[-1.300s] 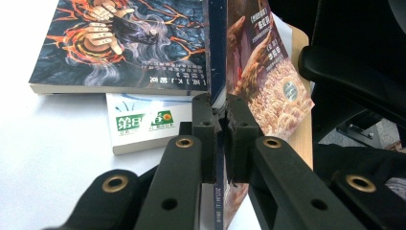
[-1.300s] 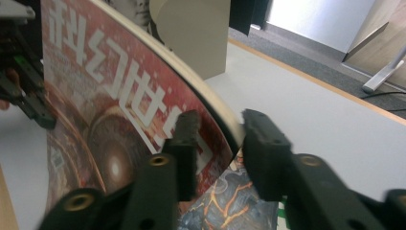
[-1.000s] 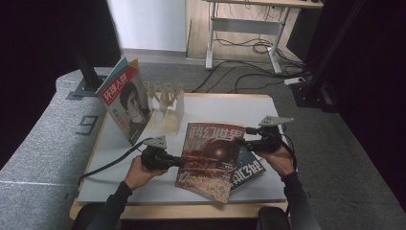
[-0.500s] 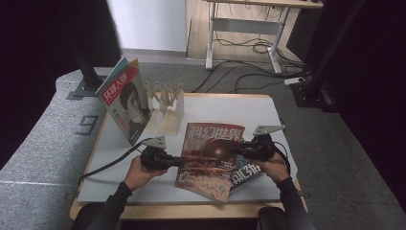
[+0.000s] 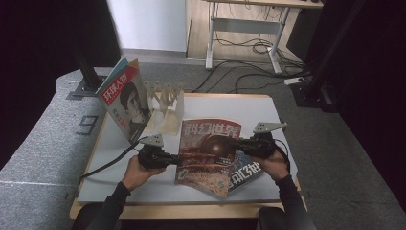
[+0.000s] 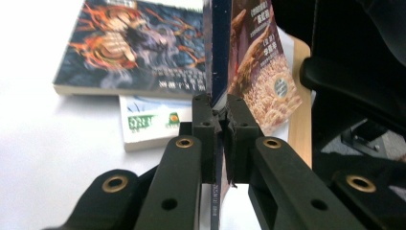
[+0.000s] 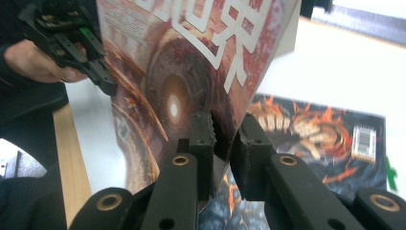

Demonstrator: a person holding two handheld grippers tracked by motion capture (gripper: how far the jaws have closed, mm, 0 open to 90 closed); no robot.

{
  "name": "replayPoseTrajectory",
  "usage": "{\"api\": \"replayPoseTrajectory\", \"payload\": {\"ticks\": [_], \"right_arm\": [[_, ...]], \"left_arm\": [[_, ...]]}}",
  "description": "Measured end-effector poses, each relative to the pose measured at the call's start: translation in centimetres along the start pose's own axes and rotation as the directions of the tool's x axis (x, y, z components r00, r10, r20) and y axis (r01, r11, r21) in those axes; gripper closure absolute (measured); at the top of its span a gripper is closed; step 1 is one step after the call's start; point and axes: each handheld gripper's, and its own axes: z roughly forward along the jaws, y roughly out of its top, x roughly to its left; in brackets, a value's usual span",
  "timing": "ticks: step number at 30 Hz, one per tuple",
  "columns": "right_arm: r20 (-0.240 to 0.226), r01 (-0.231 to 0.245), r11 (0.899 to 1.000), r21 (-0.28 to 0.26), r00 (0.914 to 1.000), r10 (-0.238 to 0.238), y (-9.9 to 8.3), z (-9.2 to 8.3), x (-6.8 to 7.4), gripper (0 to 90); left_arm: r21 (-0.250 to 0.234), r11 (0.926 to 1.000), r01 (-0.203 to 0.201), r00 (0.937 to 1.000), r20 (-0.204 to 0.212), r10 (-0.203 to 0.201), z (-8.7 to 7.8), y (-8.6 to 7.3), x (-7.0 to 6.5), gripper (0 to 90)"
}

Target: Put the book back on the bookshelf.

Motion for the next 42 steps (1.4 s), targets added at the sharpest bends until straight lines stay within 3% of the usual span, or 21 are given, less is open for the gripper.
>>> {"api": "replayPoseTrajectory", "payload": {"ticks": [11,15,22,26,32,38,42], "right_arm": [[0.049,0.073,0.996,-0.059,0.9963,-0.070,3.1,-1.4,0.9,81.8],[0.103,0.126,0.990,-0.060,0.9876,-0.119,4.0,-1.8,1.2,82.5],[0.109,0.138,0.988,-0.067,0.9855,-0.130,3.7,-2.0,1.3,81.6],[0.096,0.140,0.987,-0.079,0.9865,-0.132,3.7,-2.1,1.5,79.1],[0.081,0.152,0.985,-0.085,0.9861,-0.145,3.7,-2.0,2.0,78.2],[0.075,0.124,0.988,-0.091,0.9903,-0.117,3.3,-2.2,1.5,75.5],[0.073,0.118,0.988,-0.094,0.9911,-0.112,3.1,-2.2,1.5,73.3]], "left_arm": [[-0.084,0.9960,-0.032,0.9988,-0.040,0.028,-0.3,1.7,0.1,84.8],[-0.071,0.9933,-0.091,0.9917,-0.097,0.084,0.6,2.2,-0.2,84.7],[-0.079,0.9923,-0.095,0.9909,-0.103,0.086,0.5,2.1,-0.3,82.7],[-0.142,0.9873,-0.072,0.9960,-0.063,0.064,-0.2,2.6,-0.2,77.6],[-0.083,0.9901,-0.112,0.9915,-0.075,0.106,-0.2,4.0,-0.9,71.0],[-0.083,0.9906,-0.109,0.9909,-0.089,0.101,0.4,4.2,-0.9,74.4],[-0.040,0.9898,-0.137,0.9864,-0.097,0.133,1.3,4.2,-1.1,76.5]]}}
